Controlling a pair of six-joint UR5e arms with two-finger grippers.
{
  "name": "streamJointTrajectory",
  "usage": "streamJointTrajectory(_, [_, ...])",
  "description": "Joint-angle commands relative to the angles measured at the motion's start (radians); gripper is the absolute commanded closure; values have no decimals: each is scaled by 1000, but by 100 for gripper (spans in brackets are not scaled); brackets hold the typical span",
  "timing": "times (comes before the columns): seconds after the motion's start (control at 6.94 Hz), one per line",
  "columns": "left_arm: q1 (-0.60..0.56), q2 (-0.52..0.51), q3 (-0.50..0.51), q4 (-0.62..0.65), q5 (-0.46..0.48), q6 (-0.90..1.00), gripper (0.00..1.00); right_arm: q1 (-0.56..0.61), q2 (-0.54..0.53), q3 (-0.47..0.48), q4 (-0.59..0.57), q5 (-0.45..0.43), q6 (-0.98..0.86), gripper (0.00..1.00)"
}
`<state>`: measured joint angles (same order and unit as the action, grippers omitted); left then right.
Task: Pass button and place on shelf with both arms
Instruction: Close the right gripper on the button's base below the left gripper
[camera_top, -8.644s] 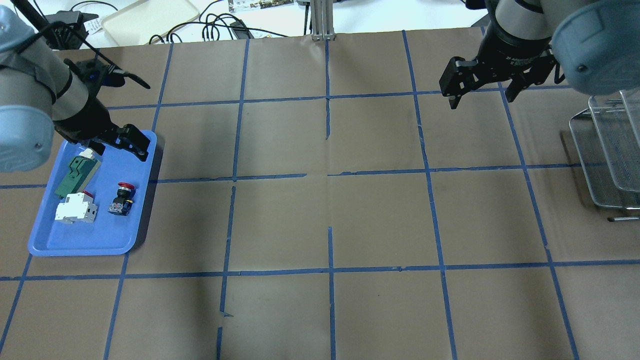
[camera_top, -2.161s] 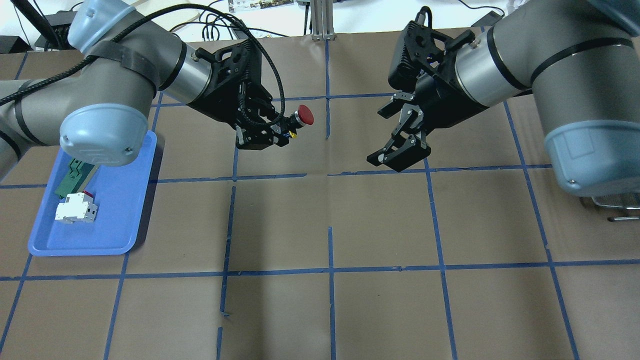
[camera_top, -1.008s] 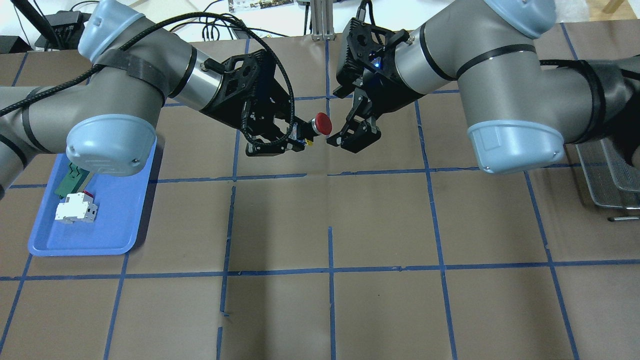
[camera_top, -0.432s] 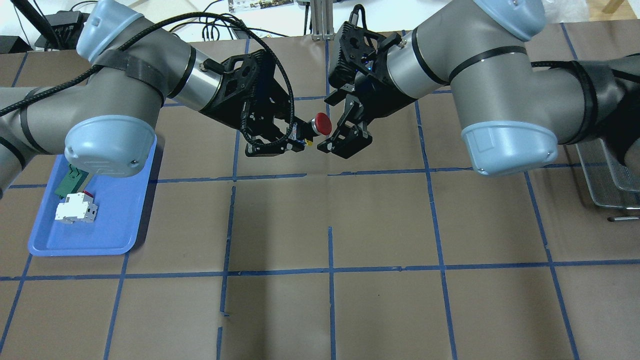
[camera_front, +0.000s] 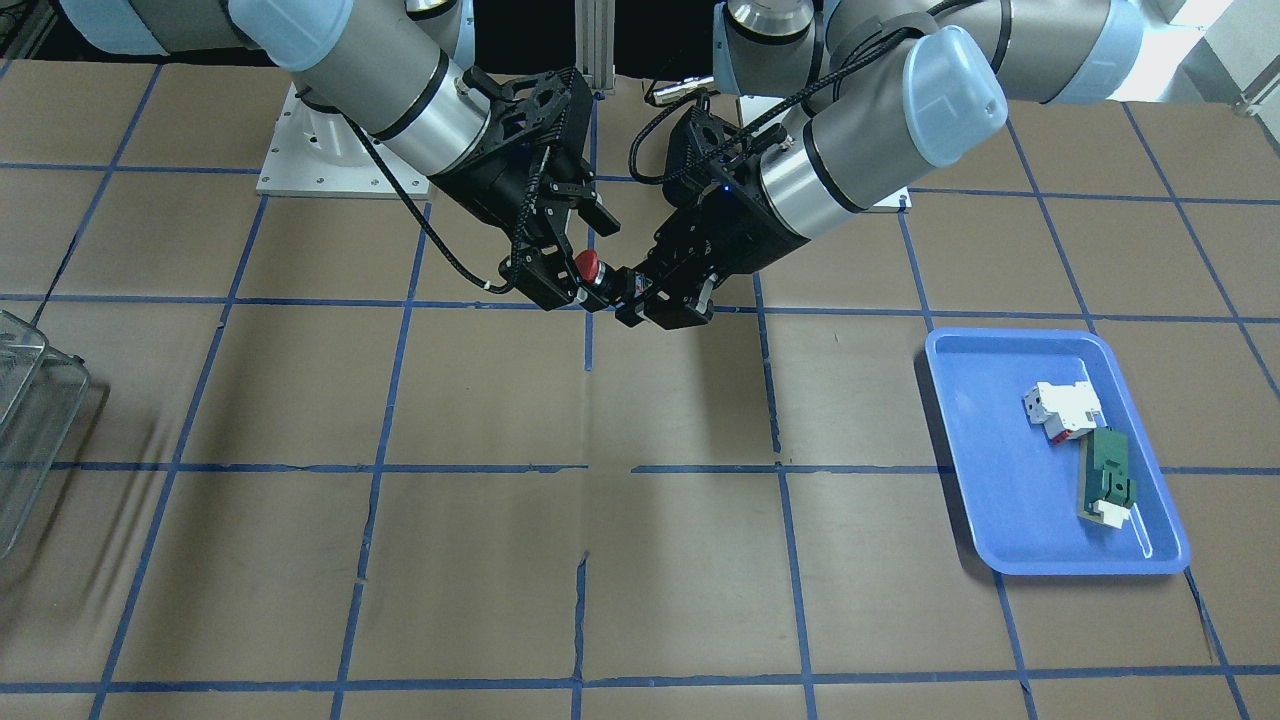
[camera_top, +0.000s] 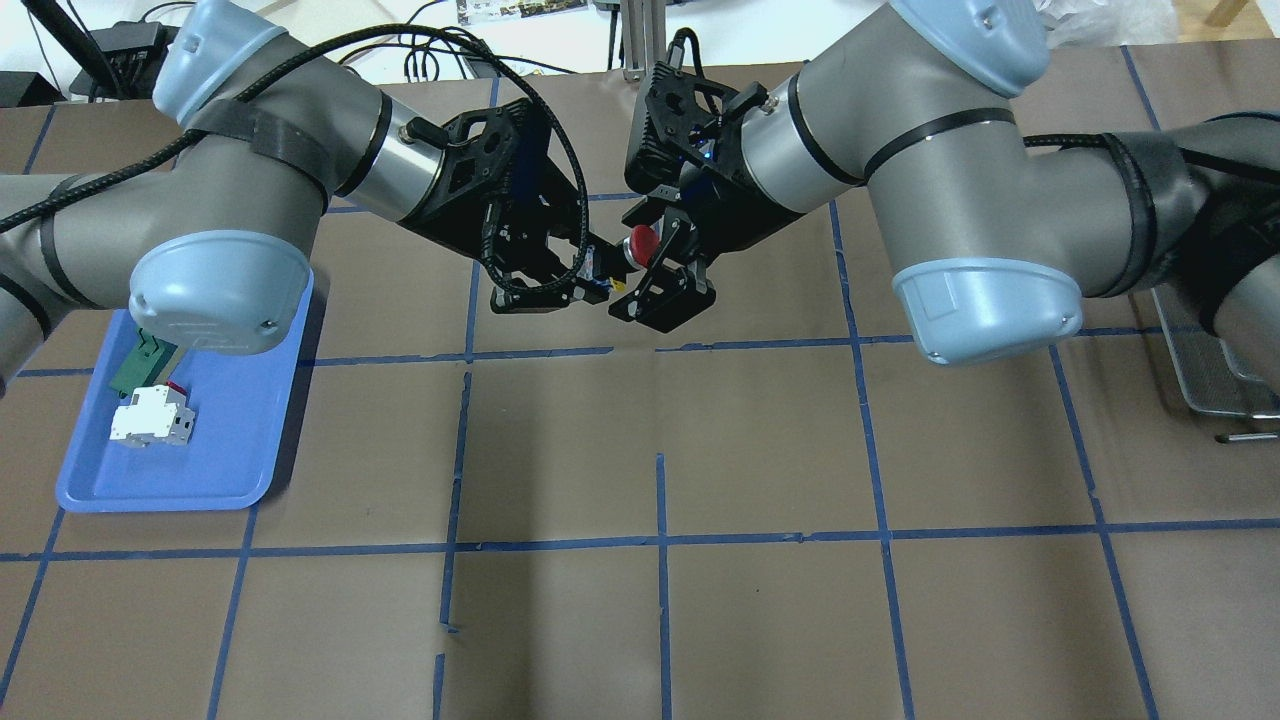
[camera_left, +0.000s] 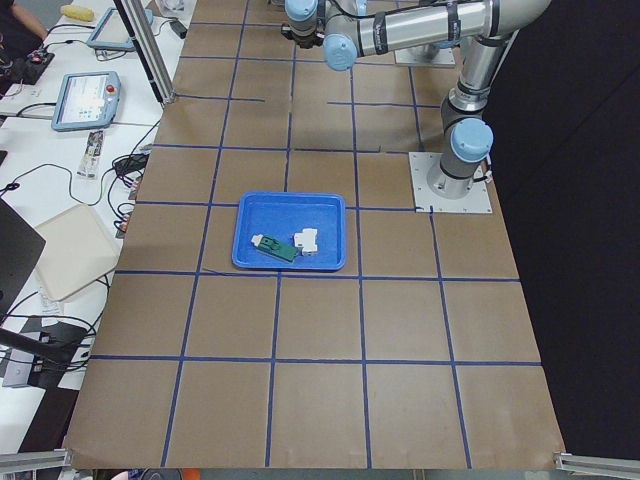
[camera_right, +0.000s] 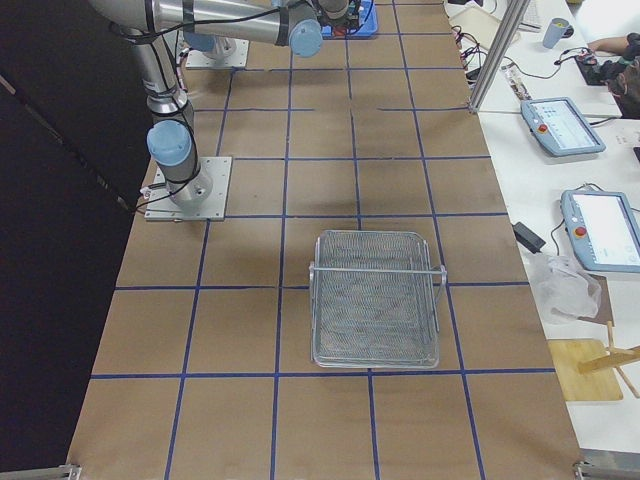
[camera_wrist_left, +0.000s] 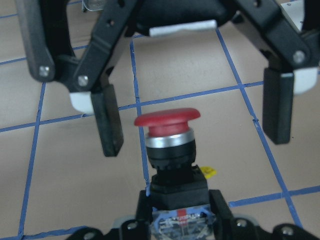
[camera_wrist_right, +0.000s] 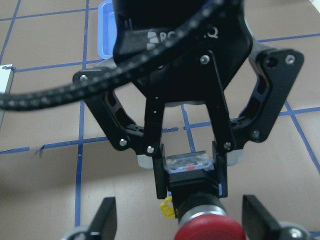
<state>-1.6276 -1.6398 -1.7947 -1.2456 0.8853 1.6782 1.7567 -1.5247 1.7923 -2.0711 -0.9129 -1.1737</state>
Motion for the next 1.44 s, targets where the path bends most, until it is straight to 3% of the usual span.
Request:
streamJointTrajectory(0.0, [0, 0, 0, 0, 0, 0, 100, 1, 1, -1, -6, 2, -6, 67])
streamJointTrajectory(0.29, [0, 0, 0, 0, 0, 0, 100, 0, -5, -1, -6, 0, -9, 82])
streamJointTrajectory(0.72, [3, 3, 2, 2, 6, -31, 100, 0, -6, -2, -6, -9, -9, 87])
streamJointTrajectory(0.86, [3, 5, 2, 2, 9, -63, 73, 0, -9, -1, -6, -6, -7, 89])
streamJointTrajectory(1.01, [8, 3, 0, 2, -3, -108, 13, -2, -8, -1, -6, -6, -9, 89])
streamJointTrajectory(1.15, [8, 5, 0, 2, -3, -158, 0, -2, -5, -1, -7, -7, -9, 89])
streamJointTrajectory(1.3, [9, 5, 0, 2, -3, -187, 0, -2, -8, -1, -7, -6, -9, 89])
